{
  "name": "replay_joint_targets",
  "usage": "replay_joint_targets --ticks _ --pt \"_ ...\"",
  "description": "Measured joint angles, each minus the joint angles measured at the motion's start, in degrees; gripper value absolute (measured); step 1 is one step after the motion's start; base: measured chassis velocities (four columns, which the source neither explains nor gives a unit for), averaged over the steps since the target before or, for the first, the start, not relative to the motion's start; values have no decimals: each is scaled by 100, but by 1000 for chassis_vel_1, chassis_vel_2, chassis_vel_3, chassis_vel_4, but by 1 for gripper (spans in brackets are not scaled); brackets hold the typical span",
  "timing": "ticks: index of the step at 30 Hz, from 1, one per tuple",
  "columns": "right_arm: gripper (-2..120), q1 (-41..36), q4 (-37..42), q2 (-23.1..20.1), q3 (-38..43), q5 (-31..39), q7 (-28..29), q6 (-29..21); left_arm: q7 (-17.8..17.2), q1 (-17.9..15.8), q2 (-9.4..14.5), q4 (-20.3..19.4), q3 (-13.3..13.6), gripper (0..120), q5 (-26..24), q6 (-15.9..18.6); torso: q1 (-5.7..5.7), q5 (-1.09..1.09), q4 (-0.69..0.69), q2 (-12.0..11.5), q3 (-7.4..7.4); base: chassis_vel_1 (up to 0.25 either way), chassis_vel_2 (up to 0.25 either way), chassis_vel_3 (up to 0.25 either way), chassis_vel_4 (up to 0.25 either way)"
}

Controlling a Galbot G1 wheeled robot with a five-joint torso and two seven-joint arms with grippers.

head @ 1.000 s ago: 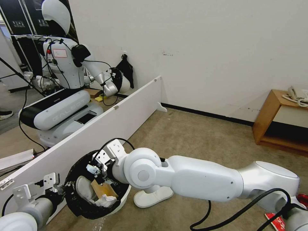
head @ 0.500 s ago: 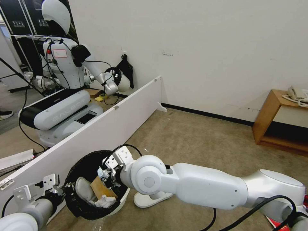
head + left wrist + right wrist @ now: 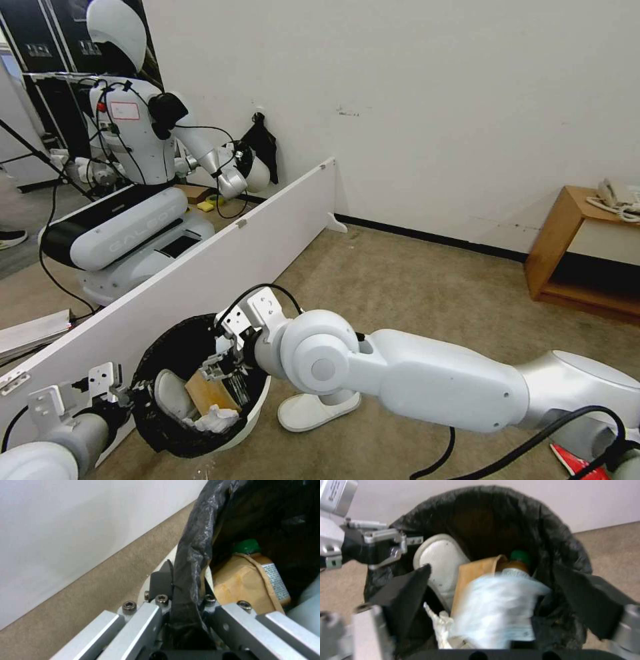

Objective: Pick up the trash bin, then pick up the garbage from the floor and place it into the trash bin.

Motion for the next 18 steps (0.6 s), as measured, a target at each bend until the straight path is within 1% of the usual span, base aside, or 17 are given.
replay_joint_targets --ticks 5,9,12,16,18 --pt "100 33 -103 135 -15 0 1 1 1 0 -8 -5 -2 2 1 0 0 0 1 0 0 0 0 0 0" --pt "100 94 -324 365 -259 19 -4 1 12 20 -50 -45 -20 2 5 0 0 0 0 0 0 0 0 0 0" --pt "100 109 -416 454 -391 10 -5 1 22 30 -79 -64 -29 2 15 0 0 -1 1 0 0 0 0 0 0" --pt "100 107 -407 468 -357 -44 -2 1 26 24 -96 -78 -30 2 24 0 0 -1 2 0 0 0 0 0 0" --pt "100 121 -259 378 -156 -54 1 1 27 10 -96 -71 -27 2 24 0 0 0 1 0 0 0 0 0 0"
